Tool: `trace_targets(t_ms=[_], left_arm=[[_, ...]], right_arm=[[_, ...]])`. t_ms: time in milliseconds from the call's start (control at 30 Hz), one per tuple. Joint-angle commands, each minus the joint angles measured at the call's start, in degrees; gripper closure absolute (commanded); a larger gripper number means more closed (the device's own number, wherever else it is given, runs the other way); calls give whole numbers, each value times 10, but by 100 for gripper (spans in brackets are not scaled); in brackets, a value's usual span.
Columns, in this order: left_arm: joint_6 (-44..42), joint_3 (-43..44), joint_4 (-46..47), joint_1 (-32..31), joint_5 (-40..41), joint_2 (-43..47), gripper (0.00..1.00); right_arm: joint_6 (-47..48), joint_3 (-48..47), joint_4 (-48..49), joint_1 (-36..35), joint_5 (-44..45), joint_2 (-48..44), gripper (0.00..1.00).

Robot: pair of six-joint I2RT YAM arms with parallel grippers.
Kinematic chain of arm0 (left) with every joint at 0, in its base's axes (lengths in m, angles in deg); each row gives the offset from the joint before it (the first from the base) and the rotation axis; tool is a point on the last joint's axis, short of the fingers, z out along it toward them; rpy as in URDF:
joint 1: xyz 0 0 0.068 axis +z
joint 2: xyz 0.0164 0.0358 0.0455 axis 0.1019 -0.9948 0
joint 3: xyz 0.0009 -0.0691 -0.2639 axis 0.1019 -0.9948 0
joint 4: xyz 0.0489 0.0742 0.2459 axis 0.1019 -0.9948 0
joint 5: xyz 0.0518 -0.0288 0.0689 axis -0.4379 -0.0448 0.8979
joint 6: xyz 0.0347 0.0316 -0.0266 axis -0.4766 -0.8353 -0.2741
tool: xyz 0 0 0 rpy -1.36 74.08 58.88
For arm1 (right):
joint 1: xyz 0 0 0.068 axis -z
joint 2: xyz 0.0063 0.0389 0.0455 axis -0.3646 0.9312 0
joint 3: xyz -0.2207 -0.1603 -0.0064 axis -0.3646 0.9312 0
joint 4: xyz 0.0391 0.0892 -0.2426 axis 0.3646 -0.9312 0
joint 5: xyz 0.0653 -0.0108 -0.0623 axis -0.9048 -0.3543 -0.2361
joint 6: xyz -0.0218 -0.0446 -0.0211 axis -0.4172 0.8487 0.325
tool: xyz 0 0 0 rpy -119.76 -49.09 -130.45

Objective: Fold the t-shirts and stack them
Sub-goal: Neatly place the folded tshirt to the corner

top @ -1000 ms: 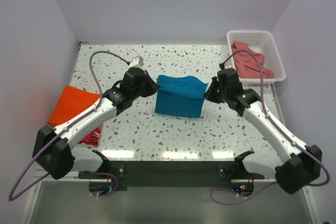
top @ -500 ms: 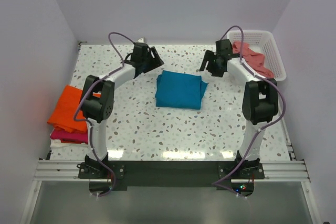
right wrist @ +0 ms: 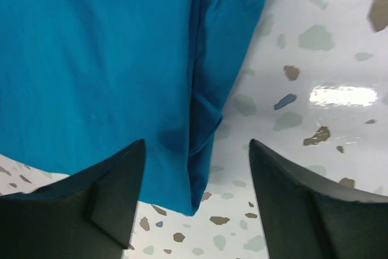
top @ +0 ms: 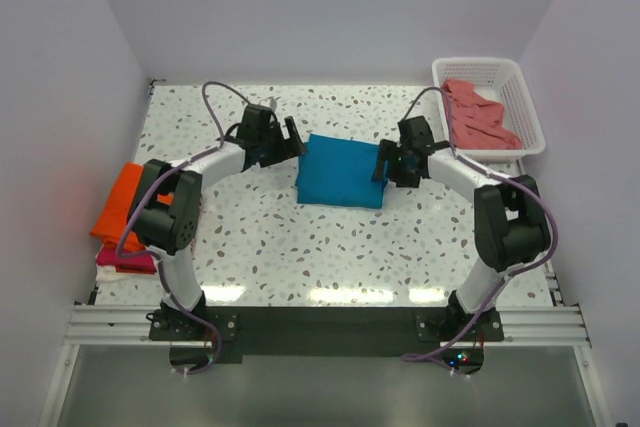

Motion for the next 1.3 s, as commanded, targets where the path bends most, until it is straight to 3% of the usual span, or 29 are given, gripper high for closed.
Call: trace_targets(t_ms=[0,67,400,733,1267], left_arm=[[-26,-21,25,-3,-57,-5,12],[-29,-26,29,-7,-70,-20,12],[-28,-46,37,-15,-69,-36,14],[-24,4,-19,-54,18,-92,25],[-15,19,-25,-71,43,-117,36]], right_arm=[[-7,16,55,-17,19,8,32],[-12,21,66,-18,14,21,37],[-14,31,78,-19,17,31,38],[-11,22,71,-19,14,34,37],[-9,21,68,-18,7,22,37]])
